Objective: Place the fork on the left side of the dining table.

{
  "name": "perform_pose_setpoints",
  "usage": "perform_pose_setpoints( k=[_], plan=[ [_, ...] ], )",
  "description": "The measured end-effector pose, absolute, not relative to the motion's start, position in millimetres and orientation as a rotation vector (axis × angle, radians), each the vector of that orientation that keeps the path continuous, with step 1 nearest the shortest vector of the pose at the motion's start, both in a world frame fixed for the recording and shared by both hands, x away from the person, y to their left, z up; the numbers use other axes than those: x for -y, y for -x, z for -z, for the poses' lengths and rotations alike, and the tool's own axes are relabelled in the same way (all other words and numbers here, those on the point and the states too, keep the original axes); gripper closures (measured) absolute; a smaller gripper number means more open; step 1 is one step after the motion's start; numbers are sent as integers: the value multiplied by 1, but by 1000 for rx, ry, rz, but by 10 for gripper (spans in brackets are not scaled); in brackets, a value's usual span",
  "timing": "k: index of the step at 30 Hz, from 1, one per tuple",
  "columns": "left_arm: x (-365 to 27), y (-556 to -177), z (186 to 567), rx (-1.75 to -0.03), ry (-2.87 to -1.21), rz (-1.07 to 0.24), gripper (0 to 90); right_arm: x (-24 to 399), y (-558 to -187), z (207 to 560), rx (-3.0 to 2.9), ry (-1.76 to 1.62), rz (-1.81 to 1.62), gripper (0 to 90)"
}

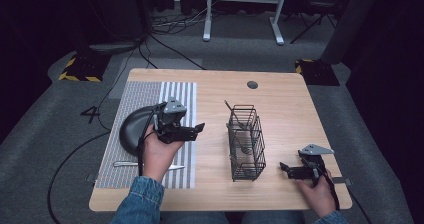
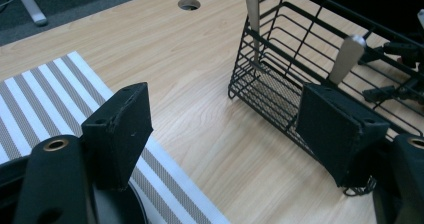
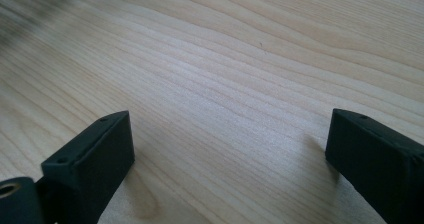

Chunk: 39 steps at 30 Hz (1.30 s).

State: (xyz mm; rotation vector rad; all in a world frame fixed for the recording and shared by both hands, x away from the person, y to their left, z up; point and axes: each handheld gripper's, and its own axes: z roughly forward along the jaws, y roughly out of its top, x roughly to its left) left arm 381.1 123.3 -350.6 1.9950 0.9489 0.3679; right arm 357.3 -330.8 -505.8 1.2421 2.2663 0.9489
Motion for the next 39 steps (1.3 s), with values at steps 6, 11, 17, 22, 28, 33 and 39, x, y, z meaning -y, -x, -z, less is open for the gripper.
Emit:
perform_pose_setpoints(
  k=[6, 11, 17, 22, 28, 33, 39],
  plan=[
    [-110, -394, 344, -939, -1988, -354, 269, 331, -357, 506, -2269, -1238, -955, 57],
    [-96, -406, 343, -941, -1996, -326, 268, 331, -357, 506, -2270, -1238, -956, 60],
    [-83, -418, 344, -933, -1984, -311, 311, 331, -357, 506, -2269, -1234, -957, 66],
    [-76, -428, 349, -941, -1980, -283, 373, 331, -356, 506, -2271, -1227, -960, 81],
    [-67, -434, 345, -925, -1963, -234, 433, 331, -355, 506, -2274, -1221, -963, 96],
    [-57, -438, 343, -919, -1963, -196, 533, 331, -354, 505, -2276, -1208, -976, 127],
    [-54, -448, 348, -973, -1933, -154, 564, 331, -354, 505, -2276, -1204, -977, 128]
  ],
)
